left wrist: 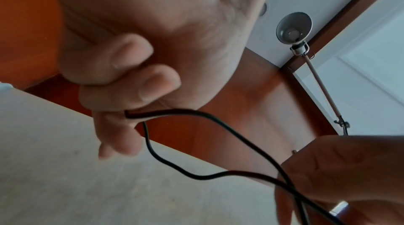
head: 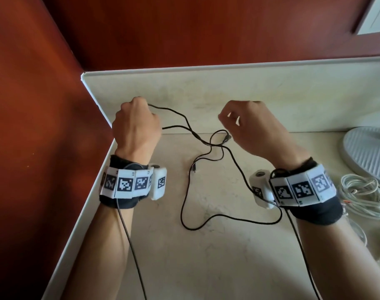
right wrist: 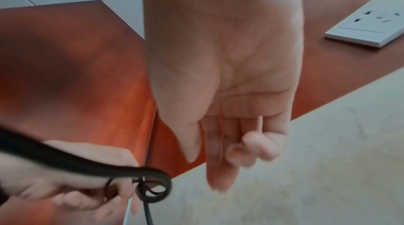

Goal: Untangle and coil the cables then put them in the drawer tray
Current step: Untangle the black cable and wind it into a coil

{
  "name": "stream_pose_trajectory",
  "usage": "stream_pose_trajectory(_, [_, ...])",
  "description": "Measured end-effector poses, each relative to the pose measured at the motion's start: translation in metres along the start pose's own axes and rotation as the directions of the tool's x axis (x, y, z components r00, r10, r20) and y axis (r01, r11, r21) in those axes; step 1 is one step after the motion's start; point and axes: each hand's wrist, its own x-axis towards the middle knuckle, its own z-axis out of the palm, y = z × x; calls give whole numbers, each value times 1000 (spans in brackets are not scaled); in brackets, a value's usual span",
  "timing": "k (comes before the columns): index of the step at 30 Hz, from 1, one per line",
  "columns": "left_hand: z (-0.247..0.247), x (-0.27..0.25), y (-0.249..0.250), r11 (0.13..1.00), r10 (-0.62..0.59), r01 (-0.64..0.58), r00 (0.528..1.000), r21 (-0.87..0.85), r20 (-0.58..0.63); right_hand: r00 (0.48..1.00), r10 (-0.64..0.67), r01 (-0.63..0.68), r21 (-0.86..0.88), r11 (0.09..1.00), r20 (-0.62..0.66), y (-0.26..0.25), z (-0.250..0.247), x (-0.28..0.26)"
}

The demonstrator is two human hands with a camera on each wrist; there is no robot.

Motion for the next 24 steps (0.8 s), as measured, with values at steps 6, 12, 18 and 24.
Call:
stream_pose_trajectory(6, [2,-2,2,997,15,-12,999,70,-44,927,66,-50,-53,997,369,-16,-20,-12])
stream_pose_trajectory(12, [-6,-1,-3,999,-37,38,999,33,-37,764,144,-25,-194,981,628,-16,-9,-14])
stream_pose_trajectory(18, [0,-12,11,997,66,-75,950,19,307,888,104,-70,-92,993,449,-5,12,-4])
stream_pose_trajectory(24, [12,-19,13,953,-5,-170,820,252,573,977,133,-150,96,984,167,2,13,-1])
